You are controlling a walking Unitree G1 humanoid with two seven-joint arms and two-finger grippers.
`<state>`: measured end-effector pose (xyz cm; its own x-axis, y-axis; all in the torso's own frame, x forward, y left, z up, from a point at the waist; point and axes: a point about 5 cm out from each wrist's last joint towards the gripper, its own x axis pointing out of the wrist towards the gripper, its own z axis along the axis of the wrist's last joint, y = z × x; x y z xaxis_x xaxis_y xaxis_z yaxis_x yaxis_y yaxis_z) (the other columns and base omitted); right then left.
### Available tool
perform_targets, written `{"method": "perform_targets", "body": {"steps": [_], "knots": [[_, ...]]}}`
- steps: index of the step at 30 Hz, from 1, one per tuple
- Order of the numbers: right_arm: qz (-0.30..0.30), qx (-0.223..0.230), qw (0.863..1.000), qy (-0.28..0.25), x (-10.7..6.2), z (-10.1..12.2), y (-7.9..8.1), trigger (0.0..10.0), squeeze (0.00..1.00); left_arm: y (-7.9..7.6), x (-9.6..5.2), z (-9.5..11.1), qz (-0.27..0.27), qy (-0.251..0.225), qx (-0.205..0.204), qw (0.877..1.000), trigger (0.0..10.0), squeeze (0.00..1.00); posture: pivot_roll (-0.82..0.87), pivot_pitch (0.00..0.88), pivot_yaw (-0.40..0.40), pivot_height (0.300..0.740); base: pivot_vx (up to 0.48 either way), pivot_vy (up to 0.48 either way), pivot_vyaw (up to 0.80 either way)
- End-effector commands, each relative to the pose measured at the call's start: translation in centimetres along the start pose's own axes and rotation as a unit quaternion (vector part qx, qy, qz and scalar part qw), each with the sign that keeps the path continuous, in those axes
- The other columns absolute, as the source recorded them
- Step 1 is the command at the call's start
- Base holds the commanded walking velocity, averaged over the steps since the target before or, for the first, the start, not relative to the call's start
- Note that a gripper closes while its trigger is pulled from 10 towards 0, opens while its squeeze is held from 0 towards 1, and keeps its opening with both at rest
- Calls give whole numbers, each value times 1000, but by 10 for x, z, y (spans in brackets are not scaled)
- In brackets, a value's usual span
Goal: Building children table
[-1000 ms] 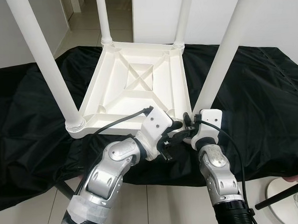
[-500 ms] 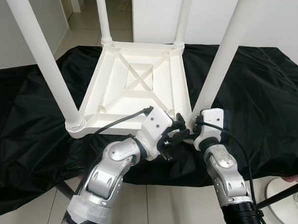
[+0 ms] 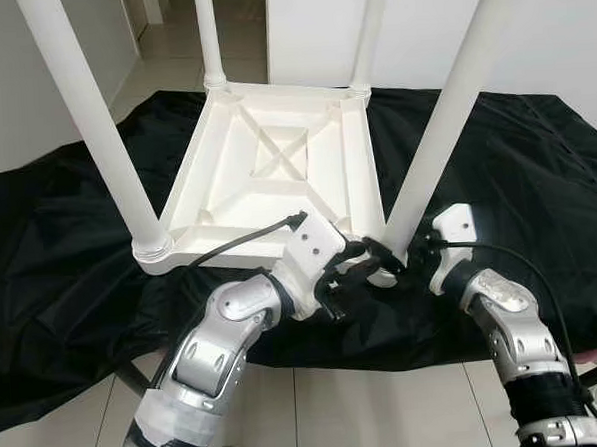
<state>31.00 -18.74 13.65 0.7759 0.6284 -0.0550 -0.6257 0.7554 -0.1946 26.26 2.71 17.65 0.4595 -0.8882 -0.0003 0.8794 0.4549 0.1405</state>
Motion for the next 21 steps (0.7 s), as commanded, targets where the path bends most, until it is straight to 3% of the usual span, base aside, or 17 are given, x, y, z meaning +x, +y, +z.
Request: {"method": "perform_targets", "body": {"steps": [1, 4, 6, 16, 17, 19, 20, 21], "knots": [[30, -14, 999, 14, 4, -3, 0, 10000, 0, 4, 1, 1, 15, -2, 5, 1000, 10000, 0, -9, 0, -6, 740, 0, 0, 0], [35, -15, 999, 17, 6, -3, -1, 10000, 0, 5, 1, 1, 15, -2, 6, 1000, 10000, 0, -9, 0, -6, 740, 0, 0, 0], [51, -7, 999, 18, 8, -4, -3, 0, 0, 5, 1, 2, 17, -3, 6, 1000, 10000, 0, -3, 0, -9, 740, 0, 0, 0], [68, 2, 997, 30, 1, -13, -6, 0, 0, 5, 1, 2, 22, 1, 7, 1000, 10000, 0, 1, 0, -10, 740, 0, 0, 0], [69, 3, 997, 29, 1, -14, -5, 3804, 0, 5, 1, 2, 22, 1, 7, 1000, 10000, 0, 0, 0, -9, 740, 0, 0, 0], [69, 3, 997, 29, 1, -14, -5, 3804, 0, 5, 1, 2, 22, 1, 7, 1000, 10000, 0, 0, 0, -9, 740, 0, 0, 0], [68, 10, 997, 28, 0, -14, -4, 10000, 0, 5, 1, 2, 21, 1, 7, 1000, 10000, 0, -1, 0, -8, 740, 0, 0, 0], [64, 16, 998, 22, 0, -13, -3, 10000, 0, 5, 0, 2, 21, 1, 7, 1000, 10000, 0, -2, 0, -8, 740, 0, 0, 0]]}}
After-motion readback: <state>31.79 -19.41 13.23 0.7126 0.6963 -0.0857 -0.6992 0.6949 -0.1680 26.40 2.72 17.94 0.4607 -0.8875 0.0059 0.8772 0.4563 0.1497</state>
